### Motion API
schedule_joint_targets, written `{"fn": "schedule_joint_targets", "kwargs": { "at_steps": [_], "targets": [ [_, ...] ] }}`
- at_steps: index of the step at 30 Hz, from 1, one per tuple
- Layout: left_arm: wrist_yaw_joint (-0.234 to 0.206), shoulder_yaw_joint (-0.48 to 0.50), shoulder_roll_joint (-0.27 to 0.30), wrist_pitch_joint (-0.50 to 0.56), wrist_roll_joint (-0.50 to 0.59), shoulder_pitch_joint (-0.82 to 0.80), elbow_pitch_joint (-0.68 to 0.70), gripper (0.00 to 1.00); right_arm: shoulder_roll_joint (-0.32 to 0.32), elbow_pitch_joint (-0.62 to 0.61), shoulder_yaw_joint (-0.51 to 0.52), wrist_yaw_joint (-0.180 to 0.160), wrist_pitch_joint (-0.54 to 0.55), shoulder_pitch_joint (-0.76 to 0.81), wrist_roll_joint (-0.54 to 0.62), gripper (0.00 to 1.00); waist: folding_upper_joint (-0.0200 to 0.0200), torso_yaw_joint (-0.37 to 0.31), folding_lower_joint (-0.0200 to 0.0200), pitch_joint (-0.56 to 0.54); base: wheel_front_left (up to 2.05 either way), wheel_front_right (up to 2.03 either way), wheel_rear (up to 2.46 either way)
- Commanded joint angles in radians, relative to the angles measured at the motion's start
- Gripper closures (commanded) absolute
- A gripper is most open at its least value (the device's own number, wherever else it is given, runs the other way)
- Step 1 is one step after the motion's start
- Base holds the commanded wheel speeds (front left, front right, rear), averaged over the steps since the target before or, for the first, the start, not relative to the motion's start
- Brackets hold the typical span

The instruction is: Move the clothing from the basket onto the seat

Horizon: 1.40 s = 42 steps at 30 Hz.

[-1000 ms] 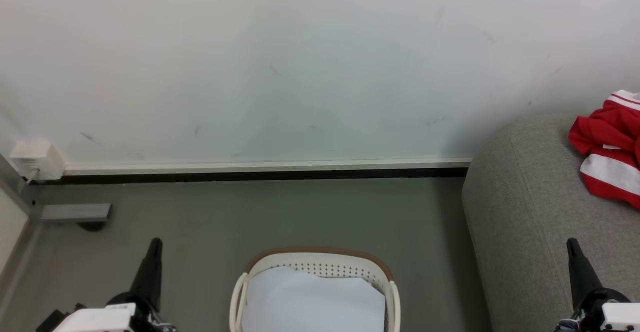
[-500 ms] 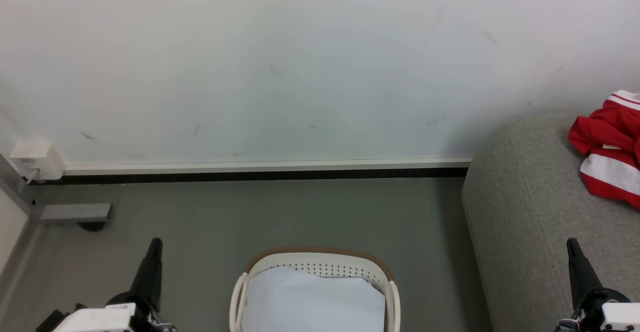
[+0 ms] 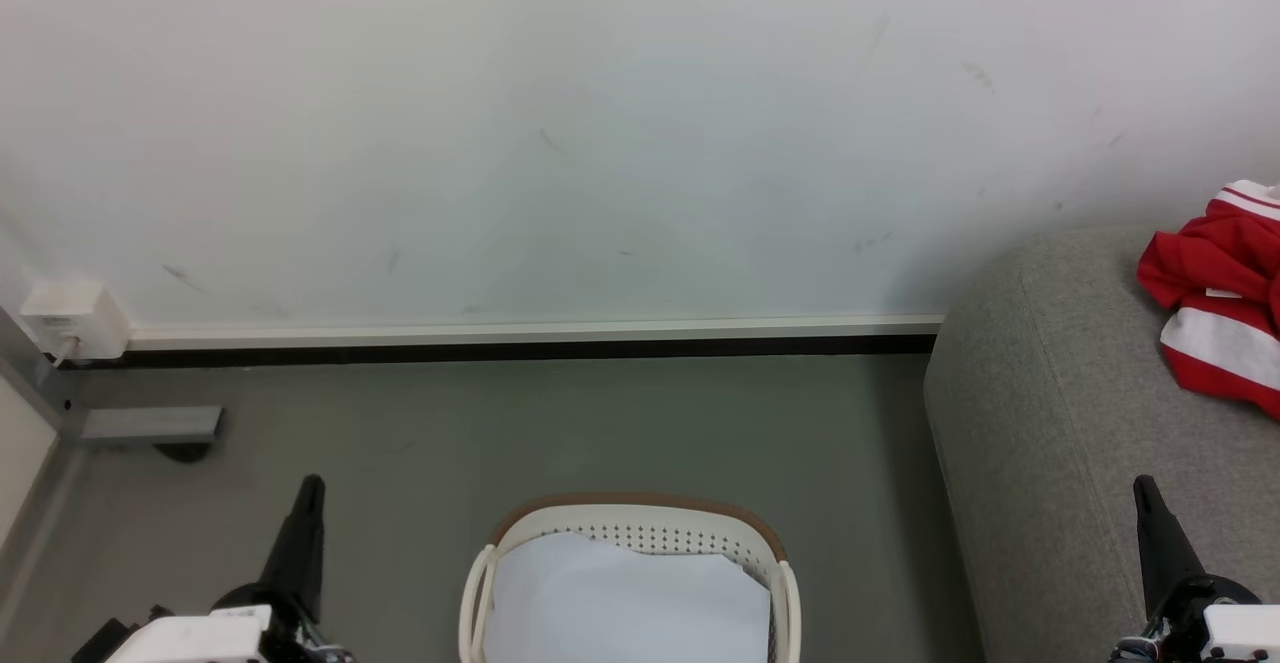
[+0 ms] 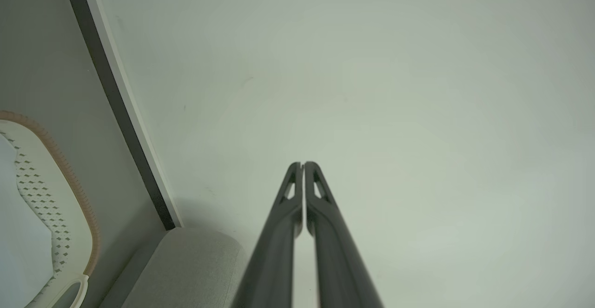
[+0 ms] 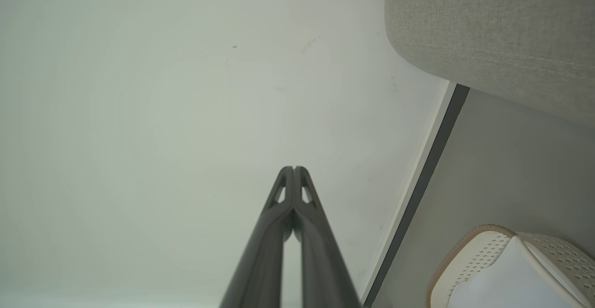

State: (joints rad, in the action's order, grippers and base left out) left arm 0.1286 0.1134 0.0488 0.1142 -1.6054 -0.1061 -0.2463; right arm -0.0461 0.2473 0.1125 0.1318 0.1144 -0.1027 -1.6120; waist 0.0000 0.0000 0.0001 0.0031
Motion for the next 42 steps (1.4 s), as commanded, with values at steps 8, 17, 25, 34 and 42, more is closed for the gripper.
{"fn": "schedule_joint_targets", "kwargs": {
  "at_steps": [8,17,25,34,42],
  "targets": [
    [0.005,0.002,0.003,0.003,-0.014,-0.008,0.000,1.00,-0.008,-0.006,0.004,-0.002,0.003,-0.012,-0.002,1.00,0.0000,0.000,-0.0001,0.000,0.00,0.00,0.00],
    [0.005,0.002,0.003,0.003,-0.014,-0.008,0.000,1.00,-0.008,-0.006,0.004,-0.002,0.003,-0.012,-0.002,1.00,0.0000,0.000,-0.0001,0.000,0.00,0.00,0.00],
    [0.005,0.002,0.003,0.003,-0.014,-0.008,0.001,1.00,-0.008,-0.006,0.004,-0.002,0.003,-0.012,-0.002,1.00,0.0000,0.000,-0.0001,0.000,0.00,0.00,0.00],
    [0.005,0.002,0.003,0.003,-0.014,-0.008,0.001,1.00,-0.008,-0.006,0.004,-0.002,0.003,-0.012,-0.002,1.00,0.0000,0.000,-0.0001,0.000,0.00,0.00,0.00],
    [0.005,0.002,0.003,0.003,-0.014,-0.008,0.001,1.00,-0.008,-0.006,0.004,-0.002,0.003,-0.012,-0.002,1.00,0.0000,0.000,-0.0001,0.000,0.00,0.00,0.00]
  ]
}}
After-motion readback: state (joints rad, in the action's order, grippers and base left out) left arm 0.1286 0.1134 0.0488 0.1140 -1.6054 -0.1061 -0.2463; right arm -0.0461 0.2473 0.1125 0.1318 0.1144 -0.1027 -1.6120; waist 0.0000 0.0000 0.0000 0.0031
